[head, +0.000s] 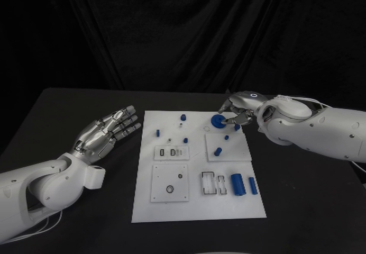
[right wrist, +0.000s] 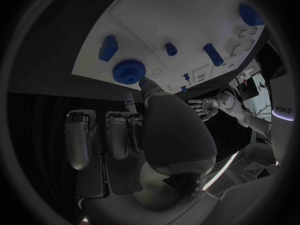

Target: Assemble the parts on the task board

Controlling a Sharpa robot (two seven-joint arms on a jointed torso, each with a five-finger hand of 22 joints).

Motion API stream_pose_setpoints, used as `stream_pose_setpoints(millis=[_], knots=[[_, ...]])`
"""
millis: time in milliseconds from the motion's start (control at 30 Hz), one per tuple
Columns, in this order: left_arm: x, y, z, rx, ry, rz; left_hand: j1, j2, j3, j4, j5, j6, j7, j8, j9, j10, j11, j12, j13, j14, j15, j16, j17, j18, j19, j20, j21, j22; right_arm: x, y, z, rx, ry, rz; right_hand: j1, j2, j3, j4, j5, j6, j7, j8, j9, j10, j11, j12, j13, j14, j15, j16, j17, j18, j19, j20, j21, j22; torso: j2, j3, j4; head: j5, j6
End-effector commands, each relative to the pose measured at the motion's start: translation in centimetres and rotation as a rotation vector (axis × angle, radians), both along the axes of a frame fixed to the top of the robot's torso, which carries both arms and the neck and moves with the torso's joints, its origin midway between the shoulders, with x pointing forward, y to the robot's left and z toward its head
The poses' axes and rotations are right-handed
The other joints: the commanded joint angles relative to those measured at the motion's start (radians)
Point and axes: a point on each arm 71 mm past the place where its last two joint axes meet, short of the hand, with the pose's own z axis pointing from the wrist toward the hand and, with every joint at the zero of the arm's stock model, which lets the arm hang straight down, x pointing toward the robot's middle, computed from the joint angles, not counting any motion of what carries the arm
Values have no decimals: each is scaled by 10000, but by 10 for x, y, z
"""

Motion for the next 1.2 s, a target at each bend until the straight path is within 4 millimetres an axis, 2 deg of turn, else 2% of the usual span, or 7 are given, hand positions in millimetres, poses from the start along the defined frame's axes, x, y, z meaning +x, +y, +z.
stream_pose_setpoints(millis=[33,333,567,767,1200], knots=[[-2,3,13,-1112,-1500,313,94,-16,69,-25,61,56,247,22,6,45,25,37,14,61,53,47,10,-120,60,-16,45,14,1,-1,2,-203,-525,-246,97,38,4,-107,113,-199,-17,-59,-36,1039,-86,26,2629,1031,-110,24,2628,-101,726,-108,55,2271,-5,10,-34,28,-21],[-1,3,12,-1109,-1478,286,103,-18,103,-41,61,50,244,20,5,56,41,40,16,68,65,57,11,-138,67,-16,49,15,5,0,-2,-476,-230,-500,92,38,2,-148,111,-314,69,-48,-55,1039,-46,26,2629,1031,-103,24,2628,-143,836,-123,148,2388,-17,-3,-8,5,-31],[-1,3,12,-1110,-1474,271,110,-22,132,-55,62,51,248,19,5,65,52,42,17,71,75,64,11,-153,67,-16,48,14,7,1,-6,-589,-71,-651,-257,69,-141,-15,-290,-338,277,1,-52,1039,125,26,2629,1031,30,24,2628,-205,998,-20,288,2559,-22,-12,3,-10,-41],[0,2,12,-1115,-1470,250,116,-25,153,-68,64,54,253,19,5,59,56,40,16,69,78,66,10,-163,72,-17,52,15,7,3,-9,-586,-40,-653,-628,43,-306,172,-695,-381,344,10,-68,1039,189,26,2629,1031,86,24,2628,-222,1042,50,326,2605,-20,-15,-2,5,-59],[1,2,11,-1125,-1470,234,129,-25,193,-89,69,36,260,15,3,51,67,37,14,65,84,68,8,-177,75,-19,52,15,8,6,-11,-606,14,-654,-790,113,-327,267,-597,-247,418,76,-45,1039,247,26,2629,1031,126,24,2628,-230,1064,82,345,2628,-19,-7,9,-9,-89]])
